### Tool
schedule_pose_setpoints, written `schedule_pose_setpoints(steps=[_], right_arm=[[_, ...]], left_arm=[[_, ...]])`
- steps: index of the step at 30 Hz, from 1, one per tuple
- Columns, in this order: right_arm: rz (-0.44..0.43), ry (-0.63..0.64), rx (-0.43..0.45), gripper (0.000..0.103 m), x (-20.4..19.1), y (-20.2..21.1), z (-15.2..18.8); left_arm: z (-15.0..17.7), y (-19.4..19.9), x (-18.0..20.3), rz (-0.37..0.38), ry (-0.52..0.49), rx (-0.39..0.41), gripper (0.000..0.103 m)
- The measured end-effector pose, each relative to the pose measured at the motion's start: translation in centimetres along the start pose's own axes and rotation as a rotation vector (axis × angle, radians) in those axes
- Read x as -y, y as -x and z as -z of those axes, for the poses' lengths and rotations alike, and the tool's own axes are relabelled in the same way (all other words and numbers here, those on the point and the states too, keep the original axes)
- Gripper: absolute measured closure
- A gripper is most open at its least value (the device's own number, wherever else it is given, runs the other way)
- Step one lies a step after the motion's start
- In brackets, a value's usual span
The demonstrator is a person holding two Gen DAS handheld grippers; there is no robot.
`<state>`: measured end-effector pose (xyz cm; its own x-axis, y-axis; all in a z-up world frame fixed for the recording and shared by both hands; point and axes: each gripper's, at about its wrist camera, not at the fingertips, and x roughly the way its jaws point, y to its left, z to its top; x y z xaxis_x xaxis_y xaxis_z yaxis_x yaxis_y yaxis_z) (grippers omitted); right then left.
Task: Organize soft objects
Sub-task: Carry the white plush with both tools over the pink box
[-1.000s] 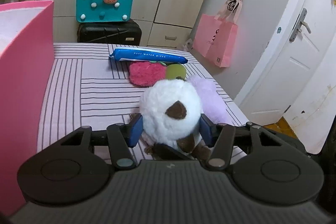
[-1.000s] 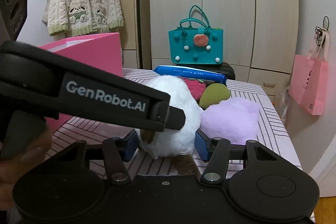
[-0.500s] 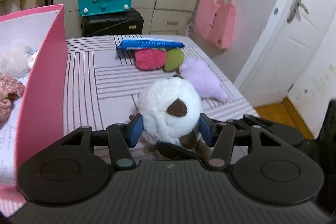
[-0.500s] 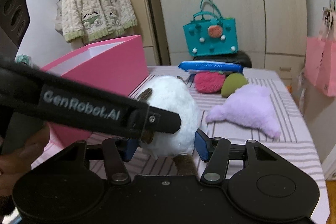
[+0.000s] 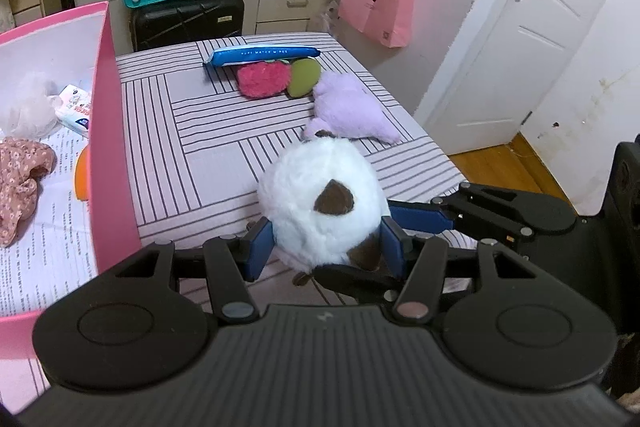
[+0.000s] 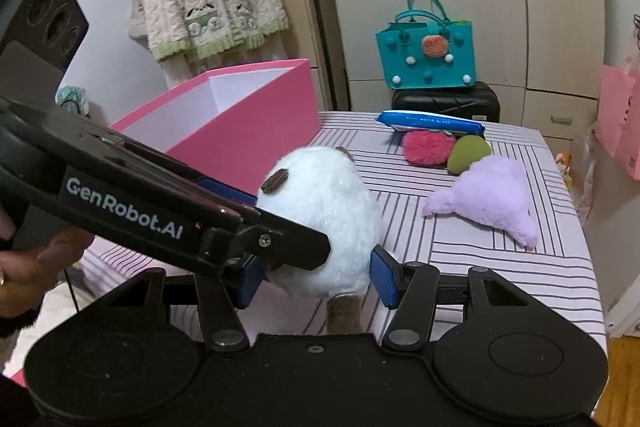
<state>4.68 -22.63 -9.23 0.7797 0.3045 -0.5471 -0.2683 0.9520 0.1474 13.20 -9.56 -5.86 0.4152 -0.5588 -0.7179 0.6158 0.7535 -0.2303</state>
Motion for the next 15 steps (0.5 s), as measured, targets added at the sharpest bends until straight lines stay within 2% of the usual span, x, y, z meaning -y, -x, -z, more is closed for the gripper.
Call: schedule_pose_setpoints(steps=[10, 15], right_arm=[[-0.058, 0.080, -0.043, 0.042, -2.6, 2.7, -2.0], [-0.106, 0.158, -0.004, 0.042, -4.3, 3.6, -3.9]], left_arm=[[-0.1, 4.2, -0.8, 0.055, -0.003, -0.048, 0.048], [-0.6, 7.6, -1.4, 0.029, -0.015, -0.006, 0.048]])
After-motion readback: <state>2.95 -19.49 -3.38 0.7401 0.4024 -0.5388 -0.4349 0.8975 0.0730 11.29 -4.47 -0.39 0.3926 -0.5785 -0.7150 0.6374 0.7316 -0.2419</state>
